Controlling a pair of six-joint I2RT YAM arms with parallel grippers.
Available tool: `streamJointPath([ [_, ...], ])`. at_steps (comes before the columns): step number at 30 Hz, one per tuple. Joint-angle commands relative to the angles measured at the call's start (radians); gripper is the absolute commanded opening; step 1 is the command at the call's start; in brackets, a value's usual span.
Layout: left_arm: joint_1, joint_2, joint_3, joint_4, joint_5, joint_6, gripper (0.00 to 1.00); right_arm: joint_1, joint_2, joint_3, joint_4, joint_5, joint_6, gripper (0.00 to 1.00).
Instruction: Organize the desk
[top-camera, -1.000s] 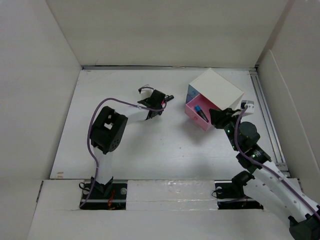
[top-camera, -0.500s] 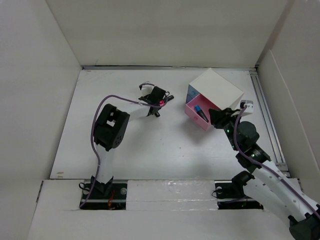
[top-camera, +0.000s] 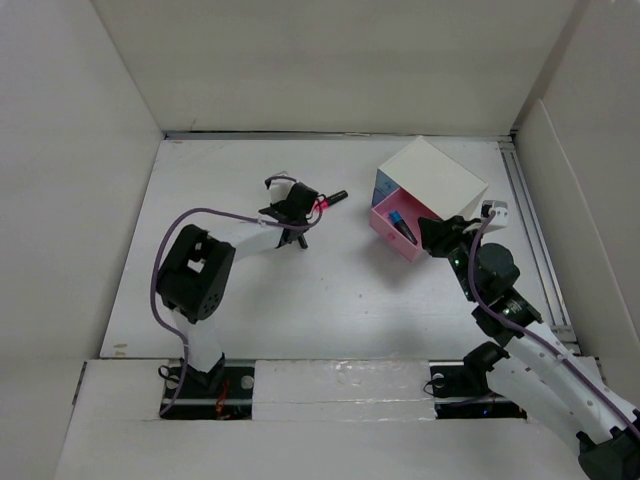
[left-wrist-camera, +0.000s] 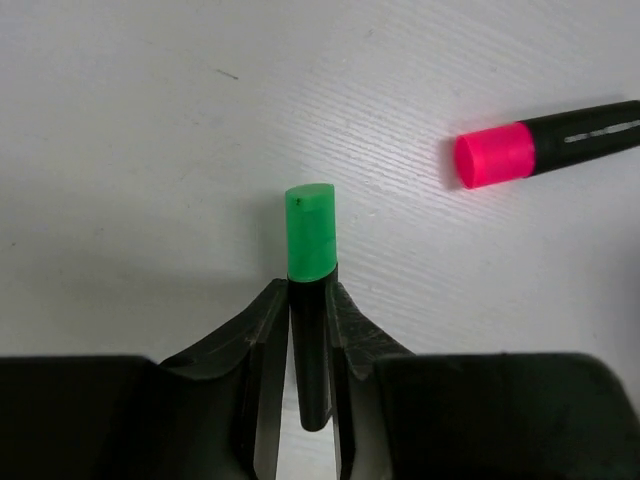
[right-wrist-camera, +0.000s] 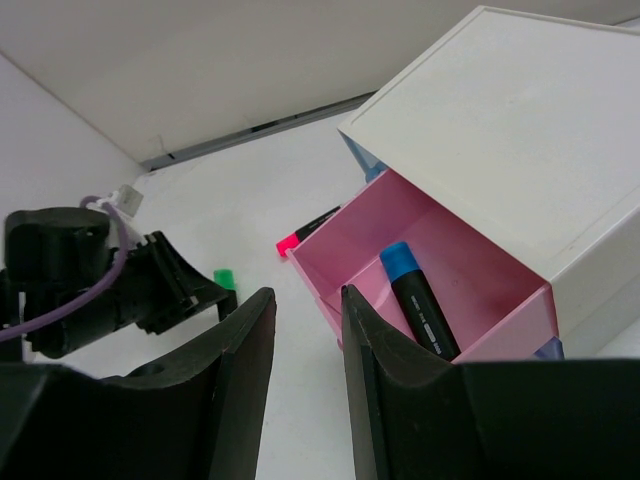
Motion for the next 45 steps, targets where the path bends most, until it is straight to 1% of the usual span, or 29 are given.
streamJointPath([
  [1,-0.009,-0.155,-0.020,0.014,0.013,0.025,0.00,0.007,-0.011,0.012,0.049,0.007,0.006,0.39],
  [2,-0.039,-0.197,-0.020,0.017,0.014,0.028,0.00,0.007,-0.008,0.012,0.049,0.007,0.007,0.39],
  [6,-0.104,-0.276,0.008,0.020,0.011,0.032,0.00,0.007,-0.011,0.012,0.050,0.010,0.007,0.39],
  [8,-0.104,-0.308,0.020,0.023,0.023,0.024,0.00,0.007,-0.011,0.015,0.044,0.012,0.009,0.39],
  [12,-0.113,-0.374,0.012,0.072,0.125,0.019,0.00,0.007,-0.023,0.012,0.041,0.018,0.007,0.39],
  [17,-0.160,-0.469,0.029,0.123,0.174,0.022,0.00,0.007,-0.032,0.012,0.037,0.024,0.010,0.39],
  [18,-0.160,-0.474,0.038,0.126,0.209,0.022,0.00,0.007,-0.032,0.014,0.037,0.027,0.009,0.39],
  [19,-0.160,-0.476,0.057,0.121,0.218,0.025,0.00,0.007,-0.031,0.012,0.037,0.029,0.009,0.39],
  [21,-0.160,-0.465,0.068,0.092,0.185,0.031,0.00,0.007,-0.028,0.014,0.037,0.029,0.010,0.39],
  [22,-0.160,-0.453,0.072,0.072,0.168,0.033,0.00,0.007,-0.026,0.014,0.037,0.027,0.009,0.39],
  [23,-0.160,-0.405,0.080,0.057,0.159,0.035,0.03,0.007,-0.025,0.015,0.037,0.029,0.009,0.38],
  [24,-0.160,-0.379,0.089,-0.009,0.142,0.029,0.15,0.007,-0.023,0.015,0.035,0.024,0.010,0.39],
  [25,-0.160,-0.350,0.092,-0.020,0.142,0.024,0.23,0.007,-0.020,0.015,0.040,0.021,0.010,0.39],
  [26,-0.160,-0.286,0.092,-0.029,0.142,0.019,0.29,0.007,-0.020,0.015,0.038,0.019,0.010,0.39],
  [27,-0.160,-0.257,0.091,-0.035,0.134,0.012,0.33,0.007,-0.016,0.017,0.038,0.016,0.007,0.39],
  [30,-0.160,-0.152,0.083,-0.009,0.142,-0.016,0.41,0.007,-0.016,0.017,0.038,0.010,0.007,0.39],
  [35,-0.160,-0.008,0.140,0.017,0.162,-0.042,0.54,0.007,-0.017,0.015,0.040,0.012,0.007,0.39],
  [39,-0.170,0.073,0.193,0.006,0.149,-0.044,0.55,0.007,-0.017,0.015,0.040,0.007,0.007,0.39],
  [41,-0.170,0.122,0.232,-0.005,0.119,-0.042,0.55,0.007,-0.017,0.017,0.043,-0.002,0.007,0.39],
  [45,-0.179,0.205,0.305,-0.067,0.093,-0.048,0.56,0.007,-0.017,0.017,0.043,-0.013,0.009,0.38],
])
